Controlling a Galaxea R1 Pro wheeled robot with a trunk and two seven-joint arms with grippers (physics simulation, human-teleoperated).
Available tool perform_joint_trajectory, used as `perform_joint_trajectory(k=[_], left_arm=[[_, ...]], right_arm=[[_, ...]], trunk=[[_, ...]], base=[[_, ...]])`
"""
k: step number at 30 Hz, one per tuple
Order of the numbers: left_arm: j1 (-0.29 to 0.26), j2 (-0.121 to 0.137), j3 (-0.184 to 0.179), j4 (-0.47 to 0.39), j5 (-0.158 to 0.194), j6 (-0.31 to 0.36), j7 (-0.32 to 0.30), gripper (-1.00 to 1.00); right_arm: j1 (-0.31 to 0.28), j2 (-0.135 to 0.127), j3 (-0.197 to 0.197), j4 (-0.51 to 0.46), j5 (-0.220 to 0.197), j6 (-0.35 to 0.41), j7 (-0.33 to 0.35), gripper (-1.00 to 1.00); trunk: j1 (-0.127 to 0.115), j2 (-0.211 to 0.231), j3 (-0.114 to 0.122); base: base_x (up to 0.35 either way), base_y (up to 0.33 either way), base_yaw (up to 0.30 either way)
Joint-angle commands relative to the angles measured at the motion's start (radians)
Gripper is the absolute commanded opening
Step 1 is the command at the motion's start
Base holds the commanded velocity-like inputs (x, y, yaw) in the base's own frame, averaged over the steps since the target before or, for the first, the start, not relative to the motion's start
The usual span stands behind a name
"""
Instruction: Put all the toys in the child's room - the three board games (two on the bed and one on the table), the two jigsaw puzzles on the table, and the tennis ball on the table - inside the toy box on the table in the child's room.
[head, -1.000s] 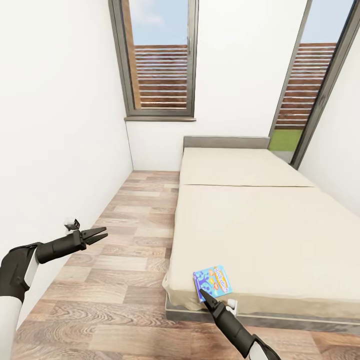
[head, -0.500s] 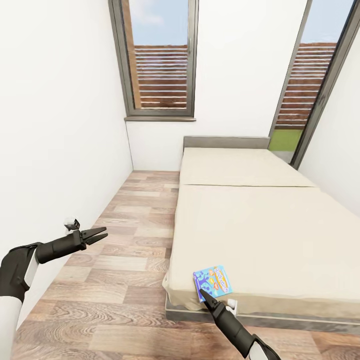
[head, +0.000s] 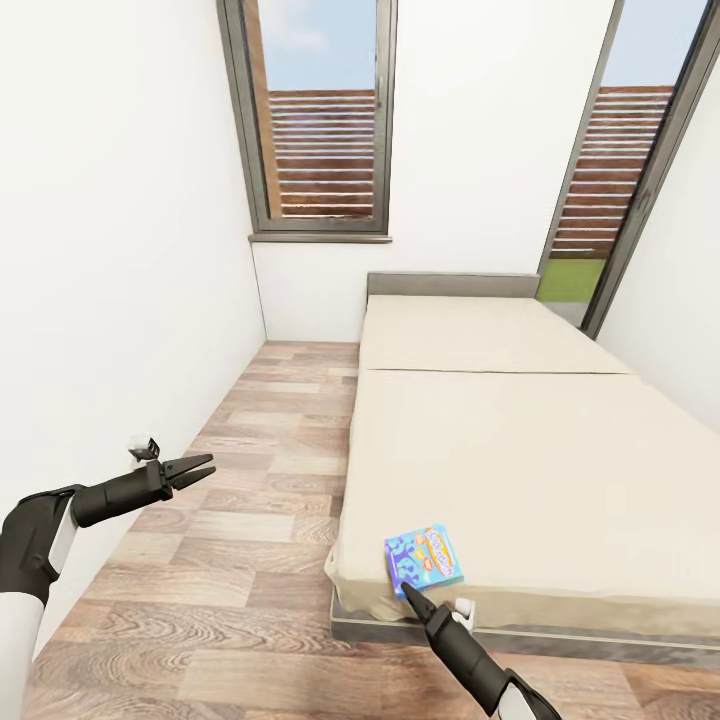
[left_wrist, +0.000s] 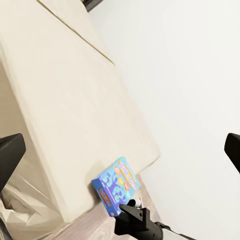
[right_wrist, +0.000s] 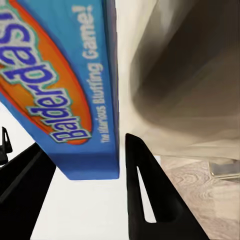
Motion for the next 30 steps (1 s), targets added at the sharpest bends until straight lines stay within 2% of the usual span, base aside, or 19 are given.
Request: perform_joint_trajectory(k=[1, 26, 30], left_arm=[[0.000, 0.000, 0.000, 0.000, 0.000, 0.011, -0.004, 1.00], [0.001, 0.001, 0.001, 0.000, 0.000, 0.009, -0.009, 1.00], [0.001, 0.001, 0.000, 0.000, 0.000, 0.010, -0.008, 1.00]], right_arm=[[-0.001, 0.001, -0.004, 0.000, -0.005, 0.010, 0.003, -1.00], [-0.001, 0.001, -0.004, 0.000, -0.005, 0.010, 0.005, -1.00], [0.000, 0.001, -0.004, 0.000, -0.005, 0.008, 0.009, -1.00]], trunk=[[0.000, 0.000, -0.001], [0.000, 0.000, -0.001], [-0.016, 0.028, 0.012]], base=[[0.000, 0.000, 0.000], [0.000, 0.000, 0.000], [0.000, 0.000, 0.000]])
